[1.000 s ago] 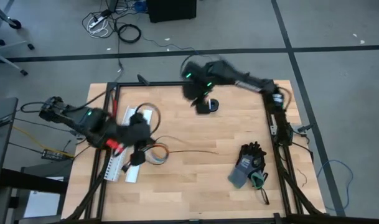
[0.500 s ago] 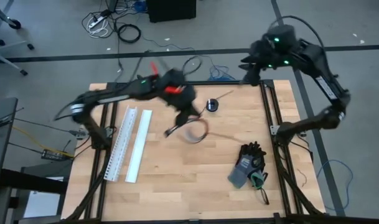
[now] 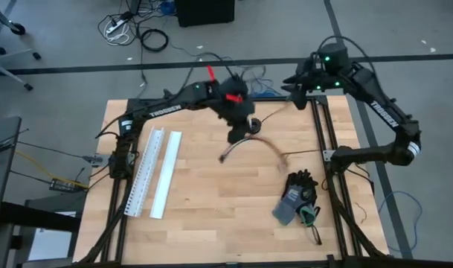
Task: Ziptie cables
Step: Wrap the cables together using a ziptie, then move the white cable duct to the bottom center of the table
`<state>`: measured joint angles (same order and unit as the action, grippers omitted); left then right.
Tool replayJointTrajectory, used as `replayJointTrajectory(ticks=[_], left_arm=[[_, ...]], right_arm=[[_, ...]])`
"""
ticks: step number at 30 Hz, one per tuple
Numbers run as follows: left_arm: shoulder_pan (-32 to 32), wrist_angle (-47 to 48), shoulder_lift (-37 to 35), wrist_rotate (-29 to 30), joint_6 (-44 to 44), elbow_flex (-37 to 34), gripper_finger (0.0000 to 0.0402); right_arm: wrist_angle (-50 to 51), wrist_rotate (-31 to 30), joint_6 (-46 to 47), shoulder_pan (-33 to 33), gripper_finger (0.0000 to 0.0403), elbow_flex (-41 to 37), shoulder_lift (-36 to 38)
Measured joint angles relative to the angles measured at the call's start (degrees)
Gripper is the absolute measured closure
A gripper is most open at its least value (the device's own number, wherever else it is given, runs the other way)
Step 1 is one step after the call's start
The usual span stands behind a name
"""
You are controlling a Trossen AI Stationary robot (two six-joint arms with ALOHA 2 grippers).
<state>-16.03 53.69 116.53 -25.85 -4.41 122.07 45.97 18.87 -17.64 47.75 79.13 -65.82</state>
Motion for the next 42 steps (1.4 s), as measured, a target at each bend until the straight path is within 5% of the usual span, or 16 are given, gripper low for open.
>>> replayJointTrajectory(ticks=[9, 16, 22, 30, 39, 42], left_arm=[[-0.7, -2.6, 0.4, 4.0, -3.5, -26.1, 0.0401], [2.9, 2.2, -0.2, 6.8, -7.7, -33.2, 0.0401], [5.8, 4.8, -0.2, 8.1, -11.8, -33.8, 0.0376], [7.9, 2.1, 0.1, 8.4, -8.3, -32.4, 0.0262], [8.7, 35.9, -0.4, 33.3, -8.3, -12.2, 0.0249], [8.7, 35.1, -3.4, 33.8, -2.1, -10.1, 0.025]], right_arm=[[-2.5, 0.9, 0.0, 0.0, 0.0289, -9.1, -0.1], [-5.7, 2.4, -0.5, 0.0, 0.0289, -9.1, -0.1], [-8.7, 2.4, 0.5, 0.0, 0.0289, -9.1, -0.1], [-8.9, 2.4, 2.4, 0.0, 0.0289, -9.1, -0.1], [-8.5, 2.3, 2.6, 0.1, 0.0289, -9.1, -0.1], [-8.1, 2.3, 2.9, 0.1, 0.0289, -9.1, -0.1]])
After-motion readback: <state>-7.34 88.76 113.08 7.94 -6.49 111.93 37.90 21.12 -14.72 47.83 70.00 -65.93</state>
